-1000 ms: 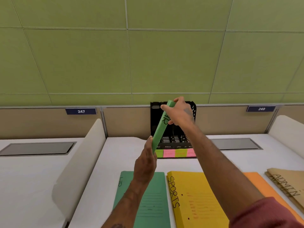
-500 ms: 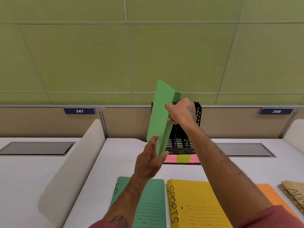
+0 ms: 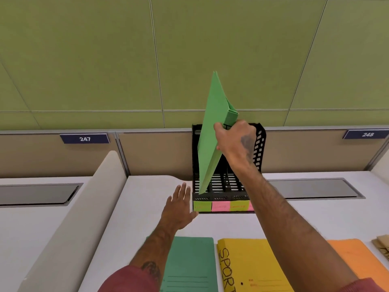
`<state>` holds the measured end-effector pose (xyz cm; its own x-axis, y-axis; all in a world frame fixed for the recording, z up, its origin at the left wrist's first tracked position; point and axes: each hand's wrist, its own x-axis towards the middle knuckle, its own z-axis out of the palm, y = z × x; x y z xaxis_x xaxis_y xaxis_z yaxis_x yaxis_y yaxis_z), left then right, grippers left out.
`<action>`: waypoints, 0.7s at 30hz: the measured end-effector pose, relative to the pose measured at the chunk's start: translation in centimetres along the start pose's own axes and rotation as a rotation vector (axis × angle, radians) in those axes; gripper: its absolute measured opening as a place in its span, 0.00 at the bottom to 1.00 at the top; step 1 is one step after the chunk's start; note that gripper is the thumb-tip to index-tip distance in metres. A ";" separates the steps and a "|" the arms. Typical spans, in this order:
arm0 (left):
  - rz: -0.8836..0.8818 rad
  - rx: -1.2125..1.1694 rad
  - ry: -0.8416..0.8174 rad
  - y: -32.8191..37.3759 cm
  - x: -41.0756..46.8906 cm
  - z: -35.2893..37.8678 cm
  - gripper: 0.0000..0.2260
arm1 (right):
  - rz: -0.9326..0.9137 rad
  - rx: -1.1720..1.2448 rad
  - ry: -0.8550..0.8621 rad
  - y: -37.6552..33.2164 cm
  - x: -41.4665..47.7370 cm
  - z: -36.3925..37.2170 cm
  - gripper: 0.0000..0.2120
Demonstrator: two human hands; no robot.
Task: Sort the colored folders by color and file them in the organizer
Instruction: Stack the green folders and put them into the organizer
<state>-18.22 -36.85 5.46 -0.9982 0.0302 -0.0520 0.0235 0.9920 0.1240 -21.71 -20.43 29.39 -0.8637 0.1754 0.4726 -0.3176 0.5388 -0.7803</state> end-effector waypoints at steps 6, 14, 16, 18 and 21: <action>0.001 -0.015 -0.091 0.3 3.5 1.9 0.44 | -0.004 -0.001 0.013 2.2 0.8 4.3 0.13; 0.009 -0.053 -0.153 -0.2 4.3 3.5 0.45 | 0.017 -0.047 -0.035 5.0 0.8 8.6 0.14; 0.008 -0.059 -0.150 -0.3 4.2 3.8 0.45 | 0.044 -0.049 -0.062 5.4 0.5 9.4 0.13; 0.004 -0.057 -0.145 -0.3 4.1 3.9 0.46 | 0.071 -0.052 -0.087 5.9 0.1 10.1 0.13; -0.003 -0.069 -0.146 -0.4 4.2 4.2 0.46 | 0.109 -0.060 -0.112 6.6 -0.3 11.0 0.15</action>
<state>-22.16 -36.63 1.01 -0.9794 0.0497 -0.1957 0.0116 0.9814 0.1914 -27.82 -26.00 19.62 -0.9312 0.1441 0.3349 -0.1983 0.5705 -0.7970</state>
